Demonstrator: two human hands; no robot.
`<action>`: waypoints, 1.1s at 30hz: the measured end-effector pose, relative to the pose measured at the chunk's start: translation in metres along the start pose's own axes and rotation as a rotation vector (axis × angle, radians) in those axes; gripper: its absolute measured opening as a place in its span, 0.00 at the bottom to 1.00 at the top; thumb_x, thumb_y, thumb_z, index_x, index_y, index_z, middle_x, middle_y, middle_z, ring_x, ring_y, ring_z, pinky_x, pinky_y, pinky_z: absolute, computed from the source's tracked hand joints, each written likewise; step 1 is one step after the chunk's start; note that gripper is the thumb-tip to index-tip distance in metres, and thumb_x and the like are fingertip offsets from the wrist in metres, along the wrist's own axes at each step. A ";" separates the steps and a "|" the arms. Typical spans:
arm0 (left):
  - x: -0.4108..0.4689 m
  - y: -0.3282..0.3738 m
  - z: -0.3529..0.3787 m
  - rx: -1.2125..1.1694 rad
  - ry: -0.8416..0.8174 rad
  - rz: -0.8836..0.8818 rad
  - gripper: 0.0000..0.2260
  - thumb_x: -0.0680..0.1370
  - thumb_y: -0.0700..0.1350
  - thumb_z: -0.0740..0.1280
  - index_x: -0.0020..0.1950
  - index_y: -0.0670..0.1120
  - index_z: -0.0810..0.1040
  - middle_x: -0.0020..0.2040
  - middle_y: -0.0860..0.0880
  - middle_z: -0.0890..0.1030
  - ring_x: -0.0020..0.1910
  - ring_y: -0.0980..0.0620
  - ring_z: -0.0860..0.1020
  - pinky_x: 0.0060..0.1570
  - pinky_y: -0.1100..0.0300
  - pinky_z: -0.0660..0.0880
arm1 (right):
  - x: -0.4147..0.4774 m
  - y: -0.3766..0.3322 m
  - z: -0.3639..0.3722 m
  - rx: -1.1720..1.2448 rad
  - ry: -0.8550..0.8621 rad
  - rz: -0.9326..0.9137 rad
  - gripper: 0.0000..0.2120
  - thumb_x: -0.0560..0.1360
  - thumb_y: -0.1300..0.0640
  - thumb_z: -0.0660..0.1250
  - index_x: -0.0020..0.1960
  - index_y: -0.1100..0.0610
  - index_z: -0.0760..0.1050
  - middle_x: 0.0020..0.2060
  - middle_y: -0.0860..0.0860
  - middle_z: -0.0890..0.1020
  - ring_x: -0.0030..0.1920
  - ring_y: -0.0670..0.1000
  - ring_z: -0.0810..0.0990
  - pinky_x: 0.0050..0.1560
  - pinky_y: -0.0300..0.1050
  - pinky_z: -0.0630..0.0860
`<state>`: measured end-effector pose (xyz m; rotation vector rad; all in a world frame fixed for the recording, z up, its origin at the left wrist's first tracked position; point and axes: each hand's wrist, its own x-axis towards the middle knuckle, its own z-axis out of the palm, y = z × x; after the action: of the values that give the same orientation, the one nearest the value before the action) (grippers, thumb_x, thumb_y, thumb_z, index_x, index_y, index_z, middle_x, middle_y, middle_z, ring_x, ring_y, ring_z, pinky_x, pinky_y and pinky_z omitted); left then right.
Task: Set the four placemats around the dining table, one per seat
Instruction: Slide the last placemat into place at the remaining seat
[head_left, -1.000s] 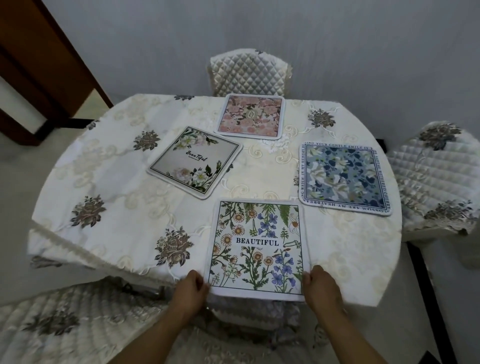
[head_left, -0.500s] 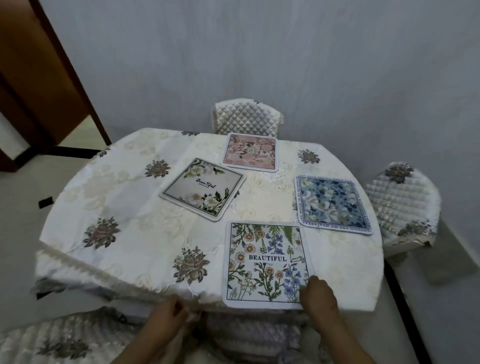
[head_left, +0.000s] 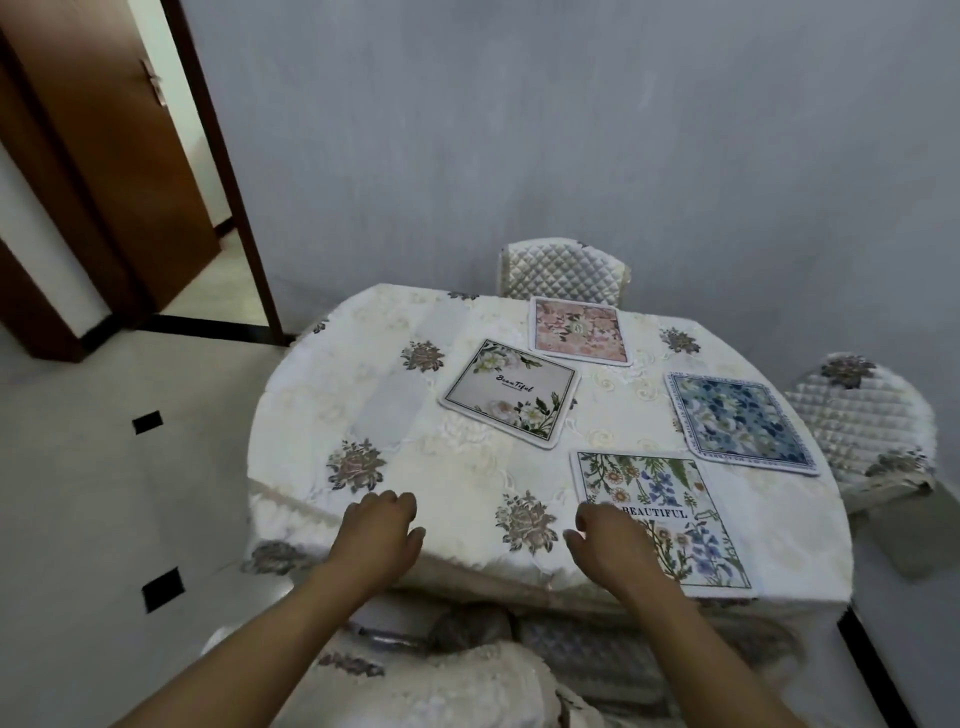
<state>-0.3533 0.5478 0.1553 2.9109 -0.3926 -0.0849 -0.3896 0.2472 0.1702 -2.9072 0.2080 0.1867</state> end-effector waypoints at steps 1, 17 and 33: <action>0.004 -0.005 -0.004 -0.002 0.007 0.004 0.13 0.77 0.55 0.62 0.55 0.49 0.75 0.53 0.46 0.79 0.55 0.42 0.76 0.53 0.50 0.71 | 0.001 -0.008 -0.001 0.002 0.007 -0.001 0.13 0.75 0.46 0.63 0.49 0.56 0.76 0.45 0.55 0.82 0.47 0.58 0.80 0.46 0.49 0.78; 0.138 -0.023 0.014 0.016 -0.097 0.042 0.13 0.77 0.54 0.63 0.55 0.48 0.76 0.52 0.46 0.80 0.52 0.43 0.77 0.50 0.52 0.73 | 0.110 -0.002 0.038 0.097 -0.040 0.124 0.12 0.75 0.46 0.63 0.47 0.55 0.74 0.43 0.54 0.78 0.44 0.56 0.78 0.43 0.48 0.77; 0.381 -0.047 0.115 -0.532 -0.153 -0.417 0.15 0.76 0.46 0.68 0.57 0.41 0.70 0.54 0.38 0.79 0.48 0.41 0.77 0.44 0.57 0.66 | 0.303 0.051 0.107 0.724 -0.087 0.564 0.19 0.74 0.46 0.68 0.58 0.58 0.73 0.52 0.57 0.79 0.50 0.57 0.79 0.46 0.43 0.68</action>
<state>0.0157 0.4681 0.0217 2.4130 0.1992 -0.4071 -0.1120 0.1846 0.0133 -2.0604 0.8739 0.2594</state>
